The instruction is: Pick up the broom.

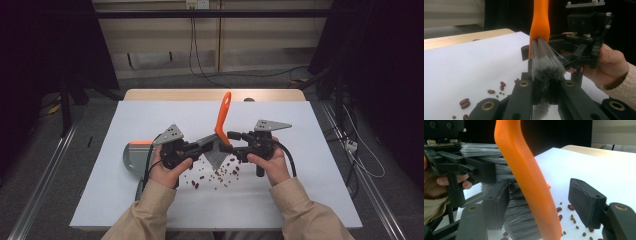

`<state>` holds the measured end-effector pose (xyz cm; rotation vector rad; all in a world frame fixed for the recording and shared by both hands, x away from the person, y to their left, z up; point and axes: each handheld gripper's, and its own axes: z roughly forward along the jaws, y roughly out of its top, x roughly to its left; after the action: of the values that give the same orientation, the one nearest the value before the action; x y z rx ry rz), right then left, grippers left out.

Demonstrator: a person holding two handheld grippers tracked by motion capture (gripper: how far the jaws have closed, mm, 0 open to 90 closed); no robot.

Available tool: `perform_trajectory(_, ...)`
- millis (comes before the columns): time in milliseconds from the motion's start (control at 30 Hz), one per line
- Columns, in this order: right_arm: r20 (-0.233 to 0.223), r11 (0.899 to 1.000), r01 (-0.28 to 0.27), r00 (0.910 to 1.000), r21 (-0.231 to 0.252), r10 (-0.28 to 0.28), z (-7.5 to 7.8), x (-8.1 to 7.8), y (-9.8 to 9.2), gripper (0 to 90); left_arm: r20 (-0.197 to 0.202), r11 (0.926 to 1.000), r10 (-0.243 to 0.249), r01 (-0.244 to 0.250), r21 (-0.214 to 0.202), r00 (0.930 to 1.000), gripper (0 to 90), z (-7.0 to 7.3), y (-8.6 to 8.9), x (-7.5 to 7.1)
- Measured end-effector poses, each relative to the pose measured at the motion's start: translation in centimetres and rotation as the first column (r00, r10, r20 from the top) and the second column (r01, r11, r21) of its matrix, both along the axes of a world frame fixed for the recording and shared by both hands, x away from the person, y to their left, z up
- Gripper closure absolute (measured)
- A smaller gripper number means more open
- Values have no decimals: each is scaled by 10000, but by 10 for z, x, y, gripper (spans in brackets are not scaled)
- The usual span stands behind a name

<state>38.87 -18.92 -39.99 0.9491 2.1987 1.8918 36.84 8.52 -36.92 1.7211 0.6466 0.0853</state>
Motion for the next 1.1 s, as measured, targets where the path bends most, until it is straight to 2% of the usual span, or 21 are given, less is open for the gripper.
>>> perform_trajectory(133, 116, 9992, -337, 9994, -233, 340, -2, 0, 3, 339, -112, 9997, -235, 234, -96, 9997, 851, -1, -3, 0)
perform_trajectory(300, 330, 9945, -787, 9962, -693, 811, -3, -2, 4, 452, -11, 9987, -512, 512, 28, 9987, 852, -2, -8, -1)
perform_trajectory(400, 462, 9874, -947, 9938, -1266, 1012, -1, -4, 2, 587, 13, 9991, -367, 367, -202, 9993, 852, -2, -5, 0)
perform_trajectory(467, 327, 9824, -1269, 9906, -1373, 1326, 0, -6, 0, 659, 57, 9993, -149, 151, -345, 9999, 835, -1, -1, 3)
perform_trajectory(500, 373, 9796, -1396, 9885, -1445, 1464, 1, -7, 0, 680, 62, 9991, 10, -7, -433, 10000, 814, -2, 0, 4)
perform_trajectory(533, 359, 9766, -1454, 9876, -1585, 1528, 3, -9, 1, 690, 153, 9992, 251, -246, -300, 9996, 773, -1, 1, 5)
perform_trajectory(600, 244, 9764, -1451, 9883, -1602, 1508, 6, -11, 1, 694, 278, 9983, 512, -504, -284, 9983, 664, 0, 4, 6)
perform_trajectory(633, 178, 9754, -1373, 9896, -1724, 1425, 8, -11, 0, 694, 466, 9976, 677, -671, -148, 9966, 659, 0, 6, 6)
perform_trajectory(667, 86, 9732, -1231, 9918, -1944, 1272, 10, -10, -2, 695, 554, 9968, 792, -787, -112, 9953, 611, 1, 7, 6)
perform_trajectory(700, -104, 9723, -1138, 9934, -2044, 1141, 11, -9, -5, 695, 508, 9966, 820, -815, -127, 9953, 546, 1, 8, 6)
perform_trajectory(767, -427, 9716, -796, 9965, -2228, 719, 14, -7, -12, 696, 593, 9964, 844, -850, 61, 9947, 511, 2, 9, 6)
perform_trajectory(833, -619, 9703, -531, 9973, -2359, 395, 17, -6, -20, 696, 710, 9948, 958, -979, 270, 9929, 433, 3, 10, 6)
perform_trajectory(900, -668, 9695, -242, 9977, -2440, 81, 20, -6, -27, 697, 760, 9944, 950, -982, 396, 9926, 414, 5, 11, 6)
perform_trajectory(1000, -818, 9612, 223, 9956, -2749, -465, 23, -5, -37, 697, 936, 9917, 995, -1065, 727, 9906, 323, 5, 12, 5)
perform_trajectory(1100, -1050, 9512, 740, 9884, -2995, -1099, 25, -4, -48, 697, 963, 9914, 960, -1038, 798, 9907, 277, 5, 14, 5)
